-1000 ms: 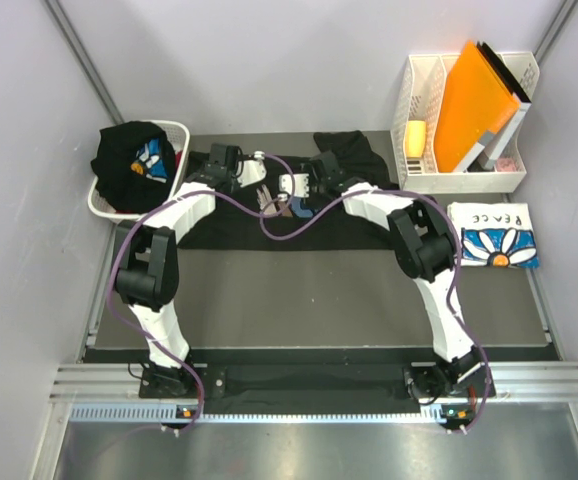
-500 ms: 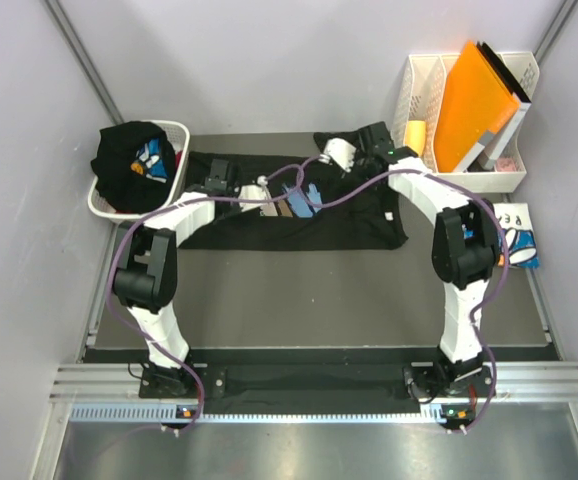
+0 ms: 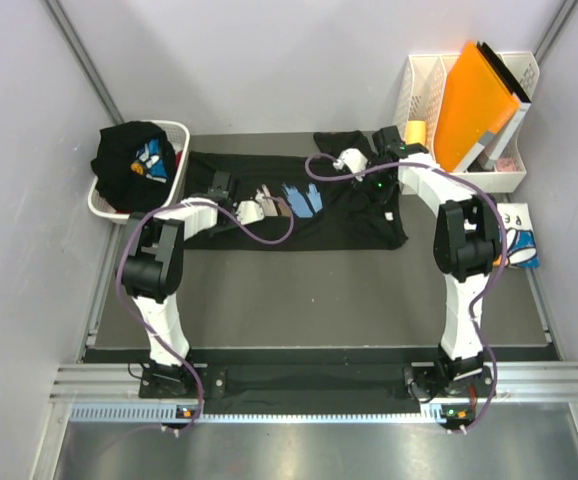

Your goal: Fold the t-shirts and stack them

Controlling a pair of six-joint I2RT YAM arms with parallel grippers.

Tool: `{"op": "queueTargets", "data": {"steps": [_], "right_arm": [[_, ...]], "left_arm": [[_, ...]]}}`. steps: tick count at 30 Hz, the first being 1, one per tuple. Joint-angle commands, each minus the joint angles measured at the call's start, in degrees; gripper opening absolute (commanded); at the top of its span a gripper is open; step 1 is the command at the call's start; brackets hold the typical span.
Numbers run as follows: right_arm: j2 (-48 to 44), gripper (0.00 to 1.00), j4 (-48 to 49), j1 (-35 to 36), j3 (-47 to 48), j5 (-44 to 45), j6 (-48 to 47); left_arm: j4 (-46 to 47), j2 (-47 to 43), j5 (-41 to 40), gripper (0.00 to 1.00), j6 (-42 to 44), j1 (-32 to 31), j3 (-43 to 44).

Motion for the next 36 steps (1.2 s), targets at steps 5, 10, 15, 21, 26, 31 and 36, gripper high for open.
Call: {"op": "queueTargets", "data": {"steps": [5, 10, 15, 21, 26, 31, 36], "right_arm": [[-0.1, 0.02, -6.9, -0.1, -0.9, -6.8, -3.0], [1.0, 0.03, -7.0, -0.5, -1.4, -8.5, -3.0], [2.2, 0.02, -4.8, -0.5, -2.9, -7.9, -2.9], [4.2, 0.00, 0.3, -1.4, -4.2, -4.7, -1.4], [5.4, 0.00, 1.8, -2.3, -3.9, -3.0, -1.1], [4.0, 0.00, 1.6, -3.2, -5.6, -1.8, -2.6], [1.3, 0.00, 1.6, -4.6, -9.5, -0.9, -4.3]], "left_arm": [[3.6, 2.9, 1.5, 0.00, -4.8, 1.4, 4.4], [0.1, 5.2, 1.6, 0.00, -6.3, 2.1, 7.0], [-0.1, 5.6, 1.4, 0.00, -6.7, 2.1, 7.3], [0.5, 6.2, 0.4, 0.00, -6.0, 2.1, 7.1], [2.8, 7.4, -4.2, 0.00, -5.2, 2.2, 6.7], [4.6, 10.0, -9.6, 0.00, -4.3, 2.4, 6.4], [4.1, 11.8, -12.2, 0.00, -5.1, 2.5, 6.8]]}}
